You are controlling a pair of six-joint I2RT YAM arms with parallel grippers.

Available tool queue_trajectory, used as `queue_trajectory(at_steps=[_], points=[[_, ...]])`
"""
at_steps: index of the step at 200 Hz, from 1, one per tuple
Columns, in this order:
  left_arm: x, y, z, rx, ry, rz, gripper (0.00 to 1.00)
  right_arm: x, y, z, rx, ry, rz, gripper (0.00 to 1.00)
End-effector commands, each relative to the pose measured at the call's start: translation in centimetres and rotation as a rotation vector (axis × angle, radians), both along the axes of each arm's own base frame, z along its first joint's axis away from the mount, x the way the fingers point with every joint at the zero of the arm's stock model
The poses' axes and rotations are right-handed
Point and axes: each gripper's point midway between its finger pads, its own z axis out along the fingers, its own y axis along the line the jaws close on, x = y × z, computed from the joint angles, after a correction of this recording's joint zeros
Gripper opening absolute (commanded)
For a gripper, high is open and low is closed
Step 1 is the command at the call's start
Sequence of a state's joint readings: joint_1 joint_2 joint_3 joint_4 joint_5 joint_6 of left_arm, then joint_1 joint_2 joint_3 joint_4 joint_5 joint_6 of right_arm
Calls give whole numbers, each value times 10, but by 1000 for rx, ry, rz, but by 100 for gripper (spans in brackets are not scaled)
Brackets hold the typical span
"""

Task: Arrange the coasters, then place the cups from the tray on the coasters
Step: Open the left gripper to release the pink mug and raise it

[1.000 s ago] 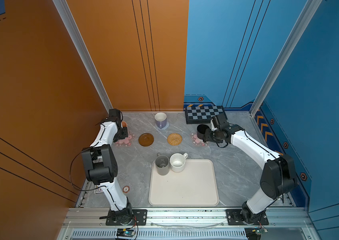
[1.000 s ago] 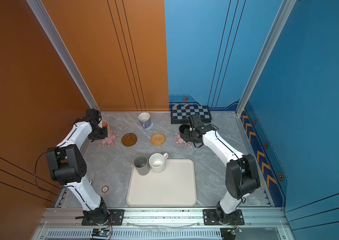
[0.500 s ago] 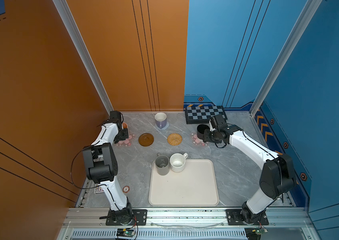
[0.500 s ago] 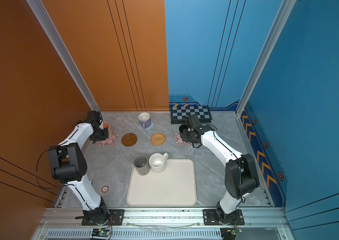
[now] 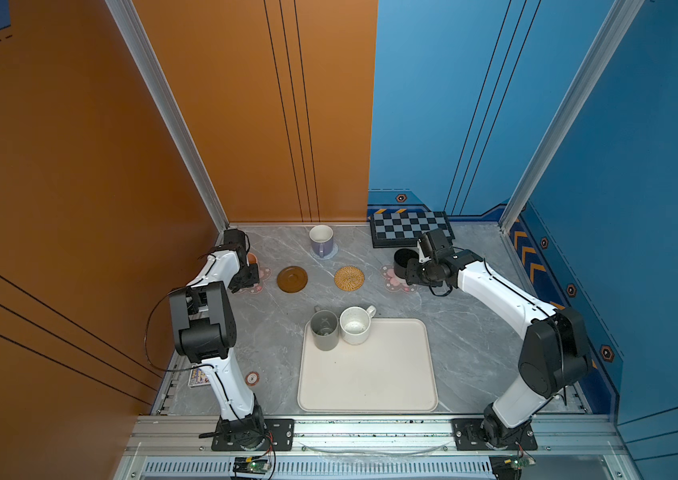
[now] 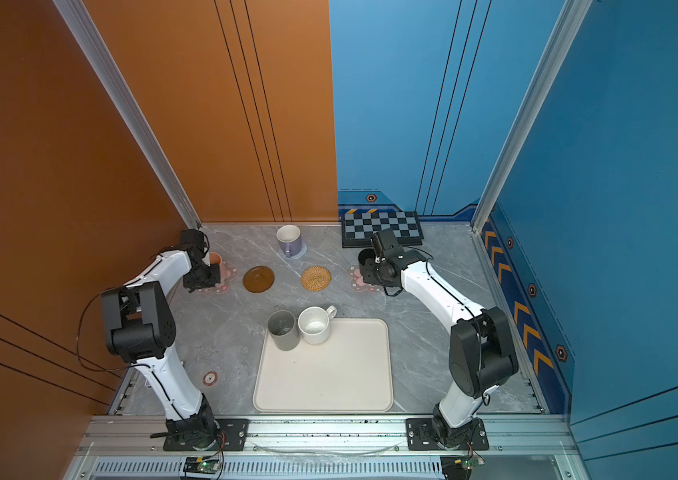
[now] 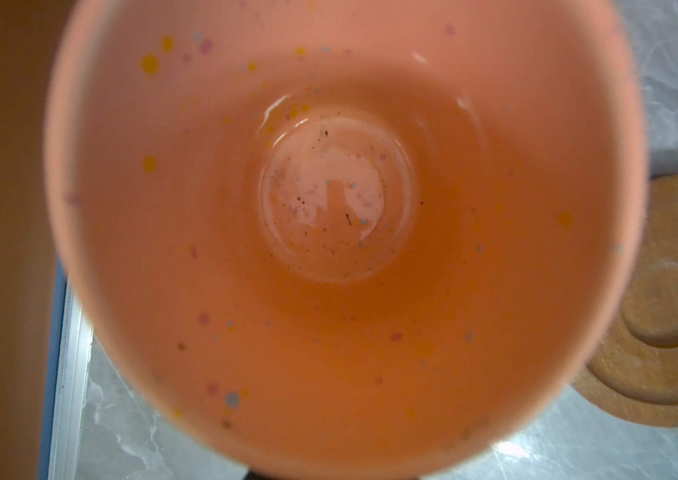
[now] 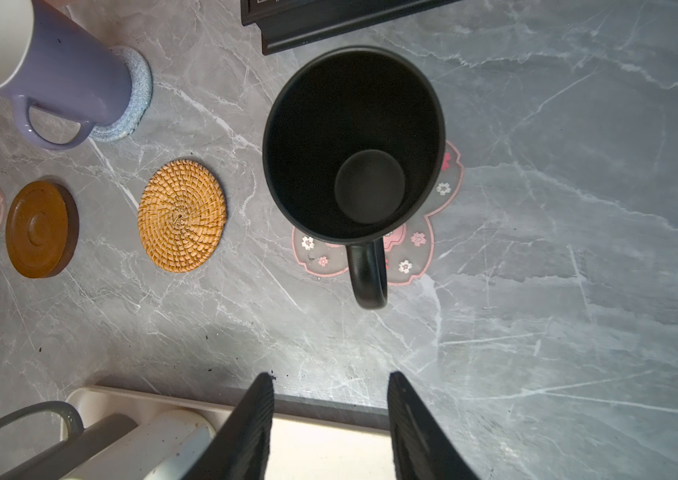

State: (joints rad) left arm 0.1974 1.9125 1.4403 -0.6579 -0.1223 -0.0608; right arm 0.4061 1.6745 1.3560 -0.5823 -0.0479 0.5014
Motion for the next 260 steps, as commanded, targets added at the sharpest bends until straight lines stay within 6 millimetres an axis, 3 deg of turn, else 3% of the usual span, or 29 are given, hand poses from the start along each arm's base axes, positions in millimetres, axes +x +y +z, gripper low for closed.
queue_trajectory(at_steps=[1,36,75,195,238,260], points=[[4,7,-4,9,-33,62,0,5,2,2,2,9,-28,47],[-9,5,-8,-11,-25,130,23,1,-1,6,-3,24,-34,47],[-21,13,-11,21,-8,174,24,0,-2,13,8,10,-42,47],[-28,22,-3,26,9,197,26,-5,-5,14,12,12,-46,47],[-31,21,7,23,3,198,26,-8,0,15,16,13,-17,48],[-35,14,27,23,-27,185,27,-11,14,17,0,-1,68,49]])
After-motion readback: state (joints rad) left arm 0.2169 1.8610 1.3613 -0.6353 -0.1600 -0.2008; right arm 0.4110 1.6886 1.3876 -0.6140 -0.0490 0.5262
